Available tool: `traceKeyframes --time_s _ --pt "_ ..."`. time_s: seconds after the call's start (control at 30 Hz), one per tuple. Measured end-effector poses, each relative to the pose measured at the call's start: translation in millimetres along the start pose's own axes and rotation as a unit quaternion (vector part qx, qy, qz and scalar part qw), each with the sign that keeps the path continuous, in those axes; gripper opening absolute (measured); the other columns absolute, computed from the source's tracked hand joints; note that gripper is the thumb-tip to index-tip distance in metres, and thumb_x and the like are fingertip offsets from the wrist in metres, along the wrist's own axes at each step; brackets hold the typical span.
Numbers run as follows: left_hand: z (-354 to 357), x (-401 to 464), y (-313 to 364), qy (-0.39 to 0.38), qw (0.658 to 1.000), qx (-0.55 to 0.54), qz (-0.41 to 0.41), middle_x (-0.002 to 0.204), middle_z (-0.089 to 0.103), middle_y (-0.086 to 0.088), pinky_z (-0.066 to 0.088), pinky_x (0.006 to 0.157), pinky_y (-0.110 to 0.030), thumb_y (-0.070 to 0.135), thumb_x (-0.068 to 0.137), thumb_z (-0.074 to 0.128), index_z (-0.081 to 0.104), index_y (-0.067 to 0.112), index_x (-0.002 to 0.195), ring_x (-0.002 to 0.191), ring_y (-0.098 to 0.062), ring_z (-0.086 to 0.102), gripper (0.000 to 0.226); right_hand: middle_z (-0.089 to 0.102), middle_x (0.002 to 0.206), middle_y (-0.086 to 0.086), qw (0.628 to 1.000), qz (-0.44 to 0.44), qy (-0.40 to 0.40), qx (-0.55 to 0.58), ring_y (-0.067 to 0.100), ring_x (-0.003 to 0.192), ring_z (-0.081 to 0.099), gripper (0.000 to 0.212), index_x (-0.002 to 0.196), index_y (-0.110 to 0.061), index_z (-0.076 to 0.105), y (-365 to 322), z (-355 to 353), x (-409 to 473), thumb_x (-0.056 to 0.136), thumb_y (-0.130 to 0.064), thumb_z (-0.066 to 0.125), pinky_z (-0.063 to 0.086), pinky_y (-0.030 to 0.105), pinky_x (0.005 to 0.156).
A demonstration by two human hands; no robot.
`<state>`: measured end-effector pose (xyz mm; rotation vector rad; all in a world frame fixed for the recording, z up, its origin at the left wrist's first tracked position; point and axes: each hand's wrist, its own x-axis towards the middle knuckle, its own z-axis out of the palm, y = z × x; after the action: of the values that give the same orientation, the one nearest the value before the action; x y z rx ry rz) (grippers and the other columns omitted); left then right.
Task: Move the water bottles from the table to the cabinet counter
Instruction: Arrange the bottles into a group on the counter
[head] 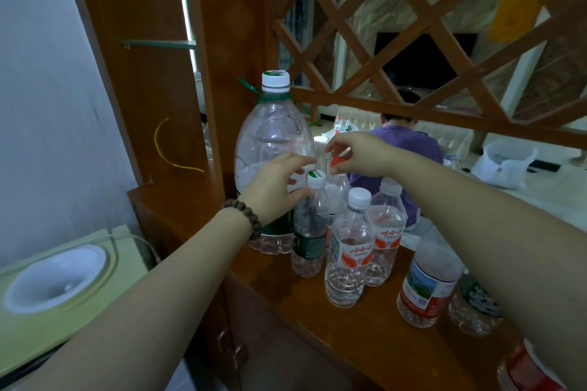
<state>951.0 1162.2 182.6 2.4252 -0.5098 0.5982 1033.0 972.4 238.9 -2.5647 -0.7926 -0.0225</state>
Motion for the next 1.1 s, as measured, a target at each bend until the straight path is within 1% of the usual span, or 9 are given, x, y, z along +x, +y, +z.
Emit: traceKeyframes --time_s 0.1,0.27,0.33,0.53,0.67,0.73,0.8,0.9,1.1 --pt "-5 1 5 0.016 1.000 -0.017 0.009 0.125 0.055 0.001 0.038 0.083 -0.001 0.025 0.082 0.072 0.051 0.021 0.134 0.106 -0.002 0.049 0.056 0.061 0.117 0.006 1.000 0.010 0.012 0.027 0.020 0.101 0.065 0.045 0.117 -0.016 0.060 2 -10 -10 0.076 -0.018 0.078 0.053 0.030 0.088" --pt "-16 11 32 0.060 0.996 -0.025 0.065 0.120 0.057 0.004 0.043 0.090 -0.014 0.031 0.081 0.073 0.055 0.021 0.129 0.106 -0.005 0.052 0.053 0.064 0.114 0.004 0.999 0.008 0.044 -0.011 0.016 0.099 0.064 0.044 0.115 -0.016 0.063 8 -37 -36 0.076 -0.029 0.077 0.052 0.033 0.092" --pt "-17 15 45 0.056 0.993 -0.031 0.095 0.117 0.061 0.001 0.047 0.090 -0.018 0.028 0.081 0.074 0.059 0.017 0.124 0.104 -0.007 0.055 0.047 0.064 0.113 0.002 0.999 0.020 0.036 -0.034 0.014 0.100 0.063 0.043 0.114 -0.018 0.063 14 -47 -48 0.076 -0.033 0.077 0.051 0.029 0.089" --pt "3 18 74 -0.157 0.982 0.019 0.106 0.119 0.062 0.001 0.048 0.092 -0.027 0.029 0.081 0.074 0.060 0.018 0.125 0.106 -0.010 0.056 0.047 0.065 0.106 -0.003 0.987 0.066 -0.061 -0.134 0.014 0.096 0.060 0.043 0.115 -0.026 0.061 21 -46 -81 0.077 -0.042 0.074 0.047 0.029 0.084" --pt "12 18 75 -0.158 0.981 0.038 0.103 0.107 0.060 0.004 0.051 0.089 -0.036 0.024 0.080 0.075 0.066 0.019 0.116 0.101 -0.015 0.057 0.037 0.060 0.094 -0.002 0.985 0.063 -0.031 -0.158 0.014 0.085 0.054 0.044 0.117 -0.021 0.061 20 -32 -90 0.079 -0.040 0.073 0.035 0.013 0.060" --pt "13 18 74 -0.152 0.983 0.034 0.099 0.105 0.060 0.002 0.052 0.088 -0.038 0.023 0.079 0.076 0.067 0.019 0.113 0.098 -0.017 0.057 0.035 0.061 0.090 -0.001 0.983 0.058 -0.015 -0.173 0.011 0.077 0.051 0.040 0.117 -0.022 0.061 21 -29 -91 0.082 -0.038 0.071 0.031 0.010 0.054" --pt "13 18 73 -0.150 0.983 0.031 0.101 0.107 0.063 -0.001 0.052 0.087 -0.038 0.022 0.078 0.077 0.067 0.018 0.112 0.097 -0.017 0.058 0.035 0.061 0.087 0.000 0.984 0.055 -0.009 -0.167 0.011 0.074 0.052 0.037 0.117 -0.023 0.061 22 -27 -90 0.083 -0.035 0.070 0.035 0.017 0.057" --pt "12 17 72 -0.146 0.984 0.025 0.102 0.109 0.064 -0.001 0.052 0.088 -0.037 0.021 0.079 0.076 0.068 0.018 0.112 0.099 -0.016 0.058 0.034 0.063 0.096 0.003 0.986 0.050 -0.015 -0.155 0.019 0.087 0.057 0.036 0.119 -0.024 0.060 23 -24 -86 0.085 -0.029 0.068 0.040 0.030 0.069" --pt "8 16 65 -0.155 0.983 0.003 0.096 0.110 0.062 -0.002 0.051 0.090 -0.035 0.017 0.080 0.075 0.067 0.016 0.113 0.103 -0.016 0.057 0.034 0.061 0.108 0.003 0.990 0.046 -0.014 -0.131 0.018 0.093 0.056 0.035 0.121 -0.025 0.059 25 -19 -72 0.086 -0.022 0.067 0.042 0.030 0.077"
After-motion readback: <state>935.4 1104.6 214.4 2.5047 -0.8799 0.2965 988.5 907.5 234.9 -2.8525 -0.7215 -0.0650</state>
